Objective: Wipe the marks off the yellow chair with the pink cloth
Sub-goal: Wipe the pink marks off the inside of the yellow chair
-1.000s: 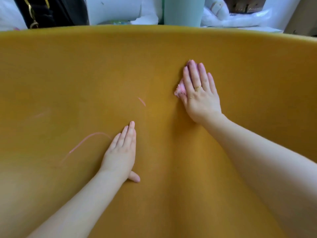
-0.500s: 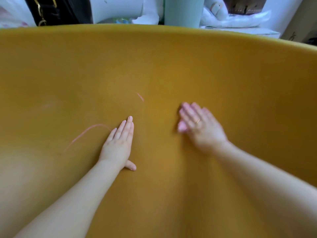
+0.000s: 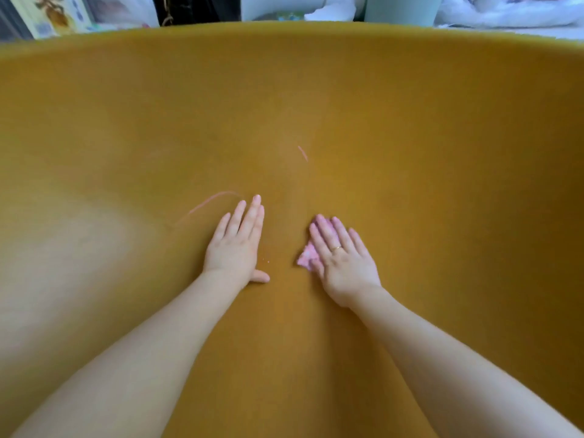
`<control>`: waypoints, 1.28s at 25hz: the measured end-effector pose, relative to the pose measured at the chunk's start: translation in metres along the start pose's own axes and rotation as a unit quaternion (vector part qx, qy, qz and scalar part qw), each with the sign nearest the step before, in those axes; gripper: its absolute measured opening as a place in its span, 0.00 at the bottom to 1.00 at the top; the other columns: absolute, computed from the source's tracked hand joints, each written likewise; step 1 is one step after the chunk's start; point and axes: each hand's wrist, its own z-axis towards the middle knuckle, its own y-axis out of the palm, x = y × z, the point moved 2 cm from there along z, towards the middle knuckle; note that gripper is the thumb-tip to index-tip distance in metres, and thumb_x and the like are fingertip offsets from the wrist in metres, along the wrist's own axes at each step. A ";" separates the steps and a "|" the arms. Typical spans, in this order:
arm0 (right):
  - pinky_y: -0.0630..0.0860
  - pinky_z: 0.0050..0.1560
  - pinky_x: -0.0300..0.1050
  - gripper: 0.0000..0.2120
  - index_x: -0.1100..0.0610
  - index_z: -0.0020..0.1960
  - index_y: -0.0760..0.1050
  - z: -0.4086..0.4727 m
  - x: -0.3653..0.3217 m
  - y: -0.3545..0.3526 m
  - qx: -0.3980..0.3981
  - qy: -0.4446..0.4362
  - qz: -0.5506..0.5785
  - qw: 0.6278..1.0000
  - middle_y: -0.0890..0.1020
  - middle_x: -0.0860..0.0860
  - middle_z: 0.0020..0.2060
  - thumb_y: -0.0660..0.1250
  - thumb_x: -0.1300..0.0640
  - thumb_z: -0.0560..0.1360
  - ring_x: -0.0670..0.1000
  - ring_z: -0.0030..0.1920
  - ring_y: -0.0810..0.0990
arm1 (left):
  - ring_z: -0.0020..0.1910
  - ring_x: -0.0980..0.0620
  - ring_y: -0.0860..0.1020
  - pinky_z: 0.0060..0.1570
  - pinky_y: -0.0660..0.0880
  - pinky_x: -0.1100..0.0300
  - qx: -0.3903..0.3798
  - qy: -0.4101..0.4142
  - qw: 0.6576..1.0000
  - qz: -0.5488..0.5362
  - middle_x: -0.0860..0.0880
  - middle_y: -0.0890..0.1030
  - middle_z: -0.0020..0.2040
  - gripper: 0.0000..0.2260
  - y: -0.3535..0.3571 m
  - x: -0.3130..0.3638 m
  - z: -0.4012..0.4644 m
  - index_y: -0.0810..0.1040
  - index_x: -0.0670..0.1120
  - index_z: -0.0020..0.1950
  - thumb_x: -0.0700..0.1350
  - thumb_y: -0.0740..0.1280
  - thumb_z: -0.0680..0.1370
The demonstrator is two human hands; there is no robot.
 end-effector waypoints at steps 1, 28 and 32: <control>0.32 0.69 0.44 0.30 0.52 0.75 0.39 0.013 0.017 -0.005 0.025 0.025 -0.021 0.999 0.37 0.46 0.73 0.34 0.42 0.75 0.52 0.75 0.39 | 0.76 0.49 0.37 0.74 0.40 0.56 -0.001 -0.016 1.000 -0.010 0.48 0.31 0.75 0.54 0.006 -0.015 -0.017 0.35 0.43 0.76 0.65 0.68 0.68; 0.35 0.71 0.50 0.31 0.55 0.75 0.38 0.059 -0.181 0.038 -0.001 0.154 0.079 0.985 0.31 0.50 0.72 0.39 0.44 0.75 0.54 0.72 0.31 | 0.74 0.43 0.33 0.73 0.37 0.53 -0.009 0.017 1.000 -0.010 0.39 0.29 0.73 0.69 0.045 -0.151 0.022 0.32 0.37 0.73 0.74 0.69 0.55; 0.37 0.72 0.48 0.32 0.51 0.75 0.40 0.065 -0.169 0.037 -0.030 0.077 0.053 0.995 0.32 0.45 0.70 0.33 0.41 0.73 0.49 0.72 0.32 | 0.74 0.43 0.33 0.73 0.38 0.53 -0.010 0.018 1.000 -0.017 0.39 0.29 0.73 0.68 0.042 -0.153 0.018 0.32 0.37 0.74 0.74 0.68 0.55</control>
